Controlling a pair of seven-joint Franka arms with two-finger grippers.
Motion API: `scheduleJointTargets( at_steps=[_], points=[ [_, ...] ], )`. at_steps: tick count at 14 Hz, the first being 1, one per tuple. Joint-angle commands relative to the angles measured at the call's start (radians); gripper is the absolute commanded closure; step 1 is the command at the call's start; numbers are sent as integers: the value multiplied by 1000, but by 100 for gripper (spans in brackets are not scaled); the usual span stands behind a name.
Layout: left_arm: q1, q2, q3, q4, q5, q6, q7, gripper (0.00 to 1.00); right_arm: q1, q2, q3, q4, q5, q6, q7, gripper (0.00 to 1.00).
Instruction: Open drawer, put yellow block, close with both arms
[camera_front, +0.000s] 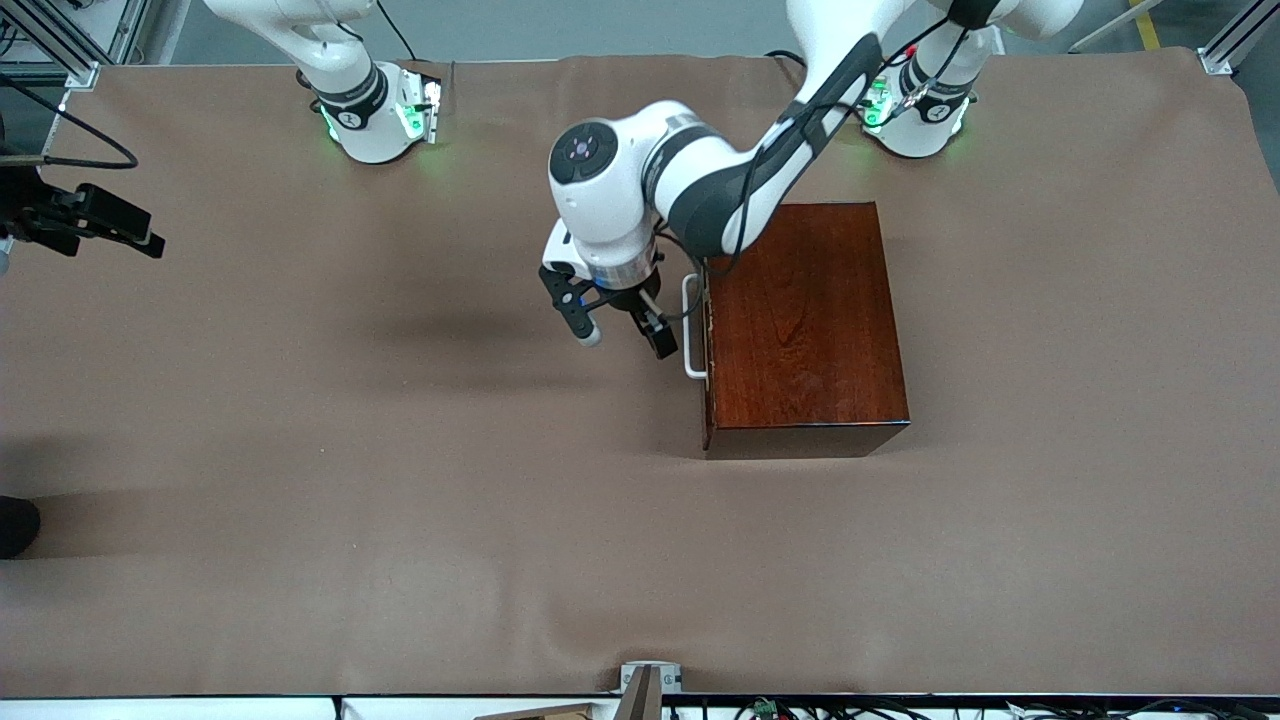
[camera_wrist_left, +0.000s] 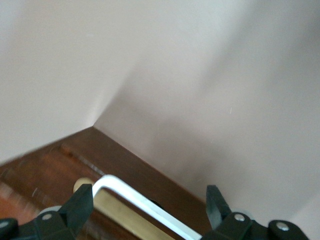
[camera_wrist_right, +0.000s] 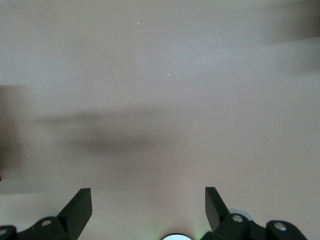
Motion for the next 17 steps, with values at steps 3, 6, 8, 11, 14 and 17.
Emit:
scheduleJointTargets(
  at_steps=[3,6,8,11,14,17],
  points=[
    [63,-197,28,-32,-55,-116,-500,0,-15,-4,8,10,7,-1,6,0],
    [201,-290,26,-41,-130,-202,-559,0,-17,-4,6,11,7,-4,4,0],
    [317,-344,23,-47,-193,-292,-542,0,-18,-4,6,13,7,-1,4,0],
    [466,-399,17,-55,-251,-420,-394,0,-21,-4,6,16,2,-1,4,0],
    [585,-435,16,-84,-258,-440,-338,0,-23,-4,6,16,2,-1,4,0],
    [687,-499,16,-167,-258,-439,-226,0,-23,-4,6,16,2,1,4,0]
  ],
)
